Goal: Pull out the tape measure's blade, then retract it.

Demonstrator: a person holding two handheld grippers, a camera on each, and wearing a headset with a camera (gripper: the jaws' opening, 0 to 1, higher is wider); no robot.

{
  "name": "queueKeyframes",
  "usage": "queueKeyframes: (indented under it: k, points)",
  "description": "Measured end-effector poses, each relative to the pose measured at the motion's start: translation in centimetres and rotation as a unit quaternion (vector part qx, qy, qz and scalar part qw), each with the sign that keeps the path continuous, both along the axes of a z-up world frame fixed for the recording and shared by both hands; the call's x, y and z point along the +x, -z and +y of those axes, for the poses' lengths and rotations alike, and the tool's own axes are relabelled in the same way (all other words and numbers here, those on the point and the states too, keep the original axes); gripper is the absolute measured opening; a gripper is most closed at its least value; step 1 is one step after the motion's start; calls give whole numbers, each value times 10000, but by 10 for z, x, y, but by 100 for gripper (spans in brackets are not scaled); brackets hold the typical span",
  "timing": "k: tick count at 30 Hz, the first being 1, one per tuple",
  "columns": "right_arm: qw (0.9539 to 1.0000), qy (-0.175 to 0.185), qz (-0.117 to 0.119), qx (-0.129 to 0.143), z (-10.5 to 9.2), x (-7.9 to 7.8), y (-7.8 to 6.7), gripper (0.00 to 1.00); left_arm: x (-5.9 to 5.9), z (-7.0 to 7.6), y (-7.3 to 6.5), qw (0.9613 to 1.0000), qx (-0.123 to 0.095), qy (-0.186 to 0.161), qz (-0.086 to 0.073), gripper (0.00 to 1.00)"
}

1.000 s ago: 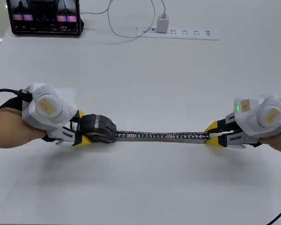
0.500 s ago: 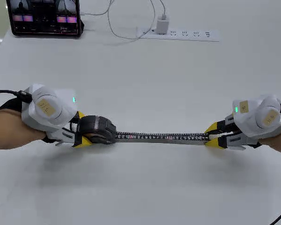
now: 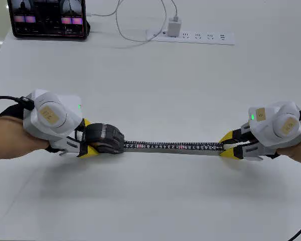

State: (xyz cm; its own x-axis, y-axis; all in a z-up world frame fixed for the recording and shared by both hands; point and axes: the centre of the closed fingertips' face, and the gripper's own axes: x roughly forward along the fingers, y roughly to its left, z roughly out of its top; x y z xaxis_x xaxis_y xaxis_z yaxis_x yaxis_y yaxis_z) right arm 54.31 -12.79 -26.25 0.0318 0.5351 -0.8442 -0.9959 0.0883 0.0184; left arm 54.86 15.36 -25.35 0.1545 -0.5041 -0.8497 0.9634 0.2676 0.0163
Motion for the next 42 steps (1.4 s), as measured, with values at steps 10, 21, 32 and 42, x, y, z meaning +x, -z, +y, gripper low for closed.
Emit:
queueKeyframes:
  k: [10, 21, 32, 42]
  points:
    - [9998, 142, 17, 133, 4, 3, -5, 17, 2, -2, 0, 9999, 6, -4, -102, 37]
    - [9997, 185, 40, 145, 7, 4, -4, 21, 2, -3, -3, 10000, -77, -36, -26, 40]
    - [9949, 853, 116, 529, 16, -1, -20, 31, 0, 1, -20, 9962, -598, -629, -5, 45]
    - [9887, 1310, 5, 727, 16, -9, -26, 41, -3, 13, -42, 9881, -990, -1149, -262, 48]
